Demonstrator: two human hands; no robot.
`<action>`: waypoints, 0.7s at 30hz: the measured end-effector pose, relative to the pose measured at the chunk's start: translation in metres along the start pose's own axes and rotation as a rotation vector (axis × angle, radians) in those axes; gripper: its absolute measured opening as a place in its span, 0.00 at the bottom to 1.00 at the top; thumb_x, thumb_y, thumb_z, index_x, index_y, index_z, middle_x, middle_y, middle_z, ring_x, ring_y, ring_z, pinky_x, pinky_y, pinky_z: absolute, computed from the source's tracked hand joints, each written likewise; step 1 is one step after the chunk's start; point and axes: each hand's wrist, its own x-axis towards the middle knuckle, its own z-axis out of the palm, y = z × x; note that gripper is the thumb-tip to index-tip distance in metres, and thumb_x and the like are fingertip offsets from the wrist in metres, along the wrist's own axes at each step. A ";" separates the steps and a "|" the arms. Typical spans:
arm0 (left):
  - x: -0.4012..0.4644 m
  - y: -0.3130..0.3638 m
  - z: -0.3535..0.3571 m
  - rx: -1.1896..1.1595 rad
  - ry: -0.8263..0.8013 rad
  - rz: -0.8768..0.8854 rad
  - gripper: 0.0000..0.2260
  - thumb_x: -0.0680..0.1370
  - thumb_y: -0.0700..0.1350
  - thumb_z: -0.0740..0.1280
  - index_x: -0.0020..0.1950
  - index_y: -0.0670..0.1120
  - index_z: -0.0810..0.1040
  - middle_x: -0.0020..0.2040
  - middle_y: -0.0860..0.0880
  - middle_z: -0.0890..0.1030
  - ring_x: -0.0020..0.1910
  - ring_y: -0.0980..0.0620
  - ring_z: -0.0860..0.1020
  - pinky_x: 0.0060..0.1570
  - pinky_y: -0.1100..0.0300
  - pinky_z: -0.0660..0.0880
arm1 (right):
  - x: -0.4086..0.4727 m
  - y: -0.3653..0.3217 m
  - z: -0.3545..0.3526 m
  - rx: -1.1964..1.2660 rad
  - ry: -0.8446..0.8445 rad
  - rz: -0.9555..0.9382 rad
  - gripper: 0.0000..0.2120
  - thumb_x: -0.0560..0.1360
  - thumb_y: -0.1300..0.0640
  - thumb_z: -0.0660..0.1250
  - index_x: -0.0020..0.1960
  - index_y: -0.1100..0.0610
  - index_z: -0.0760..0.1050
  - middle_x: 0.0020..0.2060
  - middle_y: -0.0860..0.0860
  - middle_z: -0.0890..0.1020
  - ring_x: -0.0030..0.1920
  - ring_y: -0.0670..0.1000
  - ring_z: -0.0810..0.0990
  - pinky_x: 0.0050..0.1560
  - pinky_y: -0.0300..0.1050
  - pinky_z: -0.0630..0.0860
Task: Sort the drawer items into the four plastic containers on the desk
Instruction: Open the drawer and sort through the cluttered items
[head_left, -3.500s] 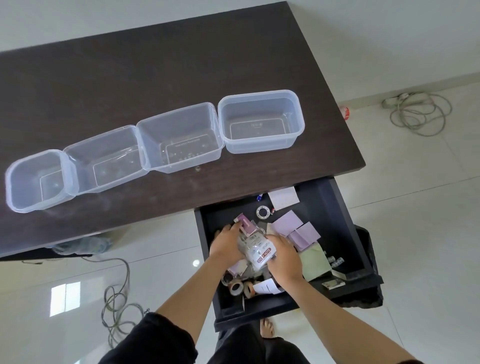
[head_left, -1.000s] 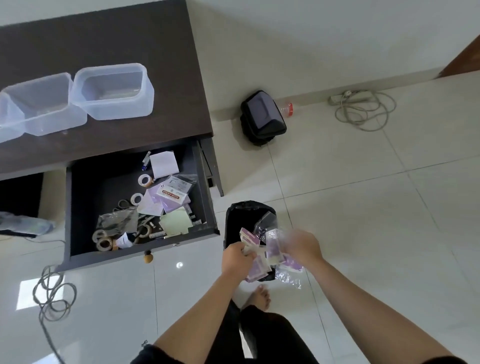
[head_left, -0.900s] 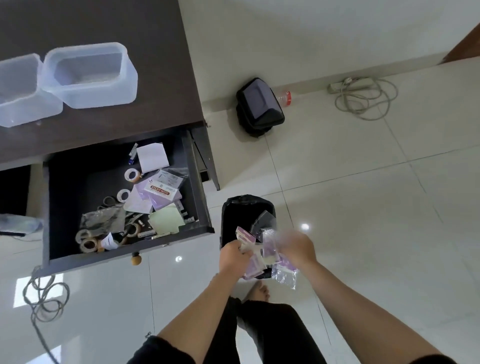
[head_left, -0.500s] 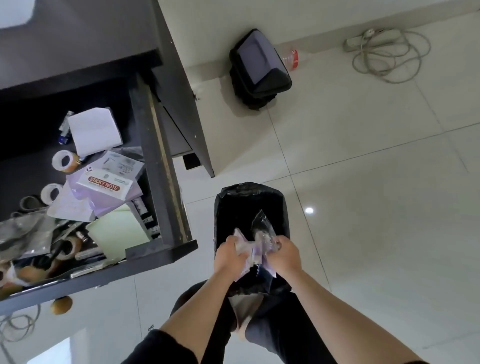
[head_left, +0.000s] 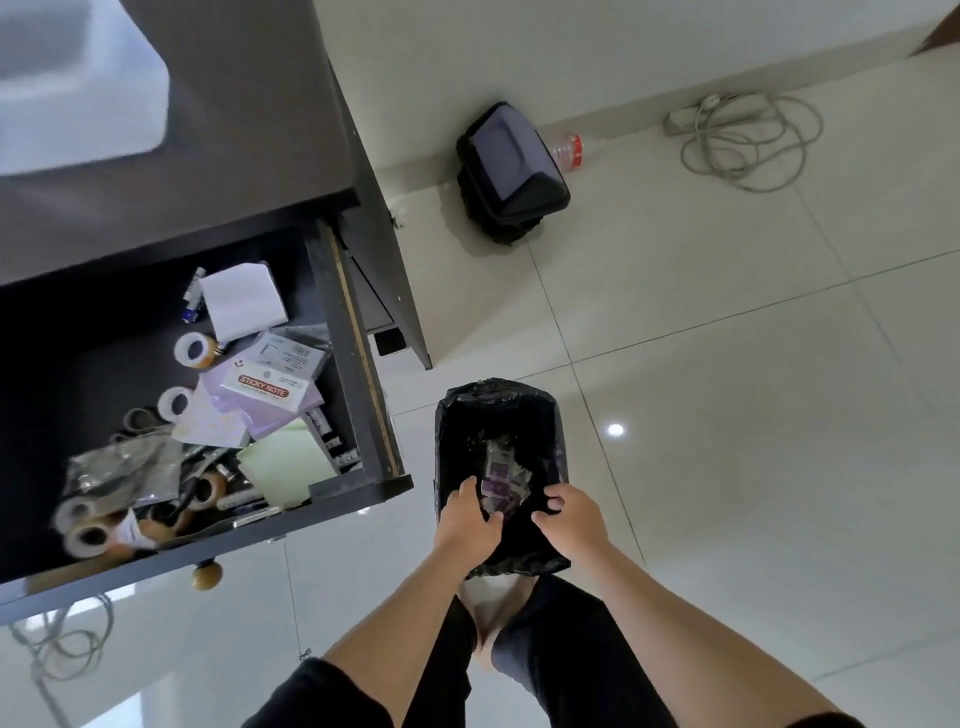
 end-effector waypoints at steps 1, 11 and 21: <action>-0.015 0.007 -0.005 0.004 0.002 0.008 0.31 0.78 0.49 0.64 0.77 0.48 0.53 0.73 0.45 0.65 0.70 0.45 0.67 0.67 0.52 0.69 | -0.013 -0.003 -0.005 0.009 -0.012 0.005 0.23 0.74 0.59 0.69 0.68 0.58 0.70 0.63 0.56 0.77 0.62 0.53 0.77 0.58 0.42 0.74; -0.143 0.055 -0.066 -0.025 0.162 0.211 0.20 0.79 0.45 0.60 0.71 0.48 0.65 0.67 0.49 0.69 0.63 0.51 0.72 0.57 0.63 0.68 | -0.122 -0.061 -0.046 -0.104 0.036 -0.124 0.16 0.74 0.56 0.68 0.61 0.57 0.75 0.56 0.53 0.80 0.56 0.51 0.79 0.56 0.41 0.75; -0.184 0.030 -0.139 -0.059 0.505 0.344 0.10 0.78 0.43 0.59 0.58 0.48 0.75 0.55 0.54 0.76 0.55 0.54 0.75 0.52 0.62 0.75 | -0.154 -0.158 -0.015 -0.066 0.183 -0.386 0.08 0.76 0.58 0.65 0.54 0.57 0.77 0.35 0.44 0.77 0.38 0.45 0.76 0.38 0.38 0.72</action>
